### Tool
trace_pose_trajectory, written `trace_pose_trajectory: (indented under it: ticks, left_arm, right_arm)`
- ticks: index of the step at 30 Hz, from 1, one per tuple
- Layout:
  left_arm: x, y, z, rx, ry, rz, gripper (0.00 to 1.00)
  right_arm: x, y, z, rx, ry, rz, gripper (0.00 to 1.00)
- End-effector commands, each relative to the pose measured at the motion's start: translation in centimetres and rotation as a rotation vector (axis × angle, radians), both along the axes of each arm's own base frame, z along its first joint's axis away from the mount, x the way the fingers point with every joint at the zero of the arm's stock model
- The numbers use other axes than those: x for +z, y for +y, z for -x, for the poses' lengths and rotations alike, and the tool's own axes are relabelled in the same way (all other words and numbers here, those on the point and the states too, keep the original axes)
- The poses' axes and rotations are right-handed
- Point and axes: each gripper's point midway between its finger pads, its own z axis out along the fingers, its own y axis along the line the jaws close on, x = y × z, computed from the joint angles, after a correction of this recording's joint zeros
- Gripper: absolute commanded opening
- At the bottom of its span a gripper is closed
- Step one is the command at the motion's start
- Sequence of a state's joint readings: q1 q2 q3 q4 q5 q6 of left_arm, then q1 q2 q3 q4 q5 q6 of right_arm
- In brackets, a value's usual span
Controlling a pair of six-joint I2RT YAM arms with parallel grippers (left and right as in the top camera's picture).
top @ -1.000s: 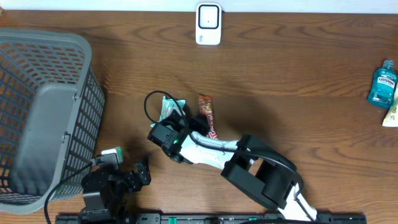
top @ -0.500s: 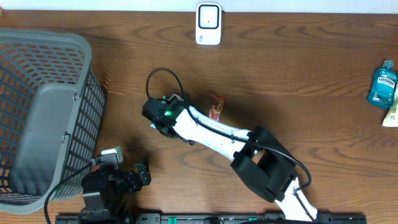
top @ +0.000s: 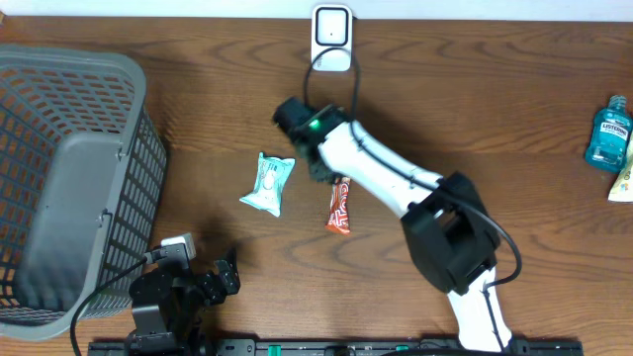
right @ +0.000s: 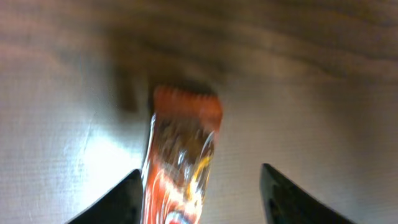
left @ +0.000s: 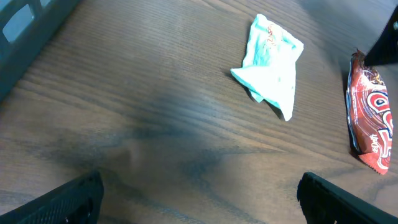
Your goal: Scan the item barcode
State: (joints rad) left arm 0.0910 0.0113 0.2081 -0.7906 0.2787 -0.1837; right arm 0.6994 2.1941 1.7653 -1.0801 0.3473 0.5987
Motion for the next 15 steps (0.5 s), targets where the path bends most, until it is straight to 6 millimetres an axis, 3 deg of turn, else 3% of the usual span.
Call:
trace_pose_trajectory:
  ticks: [1, 3, 9, 15]
  left_arm:
    - [-1.5, 0.0, 1.1, 0.005, 0.072, 0.008, 0.98]
    - [-1.5, 0.0, 1.1, 0.005, 0.072, 0.008, 0.98]
    - [-1.5, 0.0, 1.1, 0.005, 0.072, 0.008, 0.98]
    - [-1.5, 0.0, 1.1, 0.005, 0.072, 0.008, 0.98]
  right_arm:
    - [0.3, 0.7, -1.1, -0.018, 0.040, -0.156, 0.66]
    - [0.3, 0.7, -1.8, -0.022, 0.035, -0.188, 0.72]
    - [-0.6, 1.1, -2.6, -0.016, 0.010, -0.185, 0.71]
    - [-3.7, 0.6, -2.4, -0.019, 0.040, -0.117, 0.59]
